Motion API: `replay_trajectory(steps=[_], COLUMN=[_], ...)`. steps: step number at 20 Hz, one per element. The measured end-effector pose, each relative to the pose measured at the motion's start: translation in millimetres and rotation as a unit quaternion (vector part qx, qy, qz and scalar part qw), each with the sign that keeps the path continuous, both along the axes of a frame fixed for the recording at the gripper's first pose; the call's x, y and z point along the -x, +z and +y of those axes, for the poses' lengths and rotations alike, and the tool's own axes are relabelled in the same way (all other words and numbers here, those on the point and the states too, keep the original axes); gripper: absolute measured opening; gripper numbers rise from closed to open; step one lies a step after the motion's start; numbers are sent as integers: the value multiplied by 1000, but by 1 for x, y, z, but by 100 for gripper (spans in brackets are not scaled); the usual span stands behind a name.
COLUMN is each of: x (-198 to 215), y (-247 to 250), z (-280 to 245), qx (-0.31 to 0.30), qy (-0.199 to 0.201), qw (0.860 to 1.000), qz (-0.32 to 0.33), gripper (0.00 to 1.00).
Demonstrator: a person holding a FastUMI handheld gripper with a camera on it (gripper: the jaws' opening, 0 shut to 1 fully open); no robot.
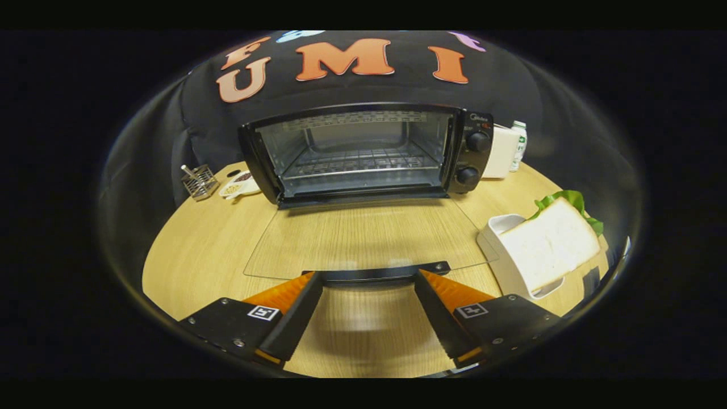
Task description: Open the toaster oven, put the food inside, and close the toaster oven door.
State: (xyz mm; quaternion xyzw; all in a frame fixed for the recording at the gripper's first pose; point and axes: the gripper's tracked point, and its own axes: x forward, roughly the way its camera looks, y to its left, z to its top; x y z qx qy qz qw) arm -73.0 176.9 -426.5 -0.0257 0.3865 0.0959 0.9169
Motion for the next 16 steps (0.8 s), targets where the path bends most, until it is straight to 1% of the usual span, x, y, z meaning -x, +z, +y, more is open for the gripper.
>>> replay_trajectory(steps=[4,7,11,16], x=[2,1,0,0], y=[8,28,61,92], z=[-4,-16,-54,-125], qx=[-3,-16,-22,-23], qy=[7,9,24,29], qw=[1000,1000,999,999], qz=[1,-7,-18,-12], gripper=[97,97,97,97])
